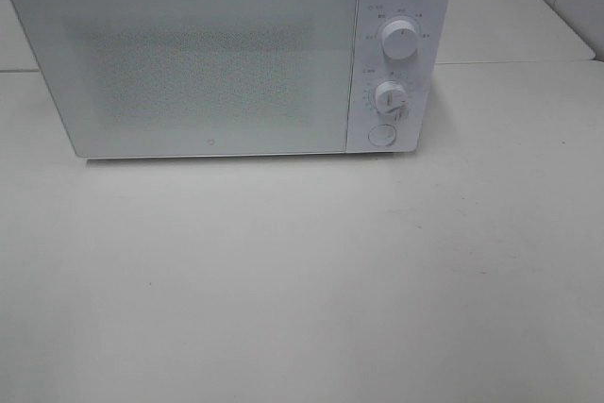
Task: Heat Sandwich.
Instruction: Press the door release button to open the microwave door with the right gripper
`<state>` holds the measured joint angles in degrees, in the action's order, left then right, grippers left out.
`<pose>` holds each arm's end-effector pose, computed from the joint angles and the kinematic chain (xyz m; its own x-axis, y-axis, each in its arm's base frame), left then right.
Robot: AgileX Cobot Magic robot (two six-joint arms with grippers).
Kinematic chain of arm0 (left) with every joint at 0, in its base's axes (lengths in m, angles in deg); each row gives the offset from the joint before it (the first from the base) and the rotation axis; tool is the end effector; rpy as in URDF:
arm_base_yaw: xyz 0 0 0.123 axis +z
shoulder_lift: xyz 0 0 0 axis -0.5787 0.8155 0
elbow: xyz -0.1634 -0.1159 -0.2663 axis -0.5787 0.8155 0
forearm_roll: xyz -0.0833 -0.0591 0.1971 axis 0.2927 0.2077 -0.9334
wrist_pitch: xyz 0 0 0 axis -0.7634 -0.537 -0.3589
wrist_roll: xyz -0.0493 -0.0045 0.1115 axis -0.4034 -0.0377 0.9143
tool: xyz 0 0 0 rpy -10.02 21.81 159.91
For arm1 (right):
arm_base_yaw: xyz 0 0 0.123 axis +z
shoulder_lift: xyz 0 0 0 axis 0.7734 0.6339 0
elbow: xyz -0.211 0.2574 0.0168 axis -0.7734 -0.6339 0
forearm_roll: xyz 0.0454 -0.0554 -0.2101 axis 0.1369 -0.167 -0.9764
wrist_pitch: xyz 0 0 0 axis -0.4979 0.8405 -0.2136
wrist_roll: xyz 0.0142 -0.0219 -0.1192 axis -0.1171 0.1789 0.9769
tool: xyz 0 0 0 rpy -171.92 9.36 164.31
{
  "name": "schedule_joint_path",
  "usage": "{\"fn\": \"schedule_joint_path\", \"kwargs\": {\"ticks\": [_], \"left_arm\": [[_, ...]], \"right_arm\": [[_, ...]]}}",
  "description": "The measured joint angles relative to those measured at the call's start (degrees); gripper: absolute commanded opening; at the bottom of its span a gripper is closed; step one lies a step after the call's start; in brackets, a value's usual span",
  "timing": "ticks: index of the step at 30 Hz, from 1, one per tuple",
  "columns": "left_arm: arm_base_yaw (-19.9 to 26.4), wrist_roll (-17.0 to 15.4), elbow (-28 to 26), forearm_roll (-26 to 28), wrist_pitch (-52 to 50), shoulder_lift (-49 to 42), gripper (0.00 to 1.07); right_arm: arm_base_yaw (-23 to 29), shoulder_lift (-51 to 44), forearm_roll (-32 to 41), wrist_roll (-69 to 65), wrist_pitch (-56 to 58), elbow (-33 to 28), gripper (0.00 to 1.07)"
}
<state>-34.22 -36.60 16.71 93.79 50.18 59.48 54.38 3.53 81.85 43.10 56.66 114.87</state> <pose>-0.0555 -0.0085 0.2512 -0.4532 -0.0022 -0.8914 0.0381 0.9990 -0.0219 -0.0502 -0.0027 0.2534 -0.4127 0.0455 -0.9098 -0.0398 0.9969 0.0679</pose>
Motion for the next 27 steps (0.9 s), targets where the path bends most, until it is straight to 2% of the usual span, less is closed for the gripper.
{"fn": "schedule_joint_path", "kwargs": {"ticks": [19, 27], "left_arm": [[0.00, 0.00, 0.00, 0.00, 0.00, 0.00, 1.00], [0.00, 0.00, 0.00, 0.00, 0.00, 0.00, 1.00]], "right_arm": [[0.00, 0.00, 0.00, 0.00, -0.92, 0.00, 0.76], [0.00, 5.96, 0.00, 0.00, -5.33, 0.97, 0.76]]}}
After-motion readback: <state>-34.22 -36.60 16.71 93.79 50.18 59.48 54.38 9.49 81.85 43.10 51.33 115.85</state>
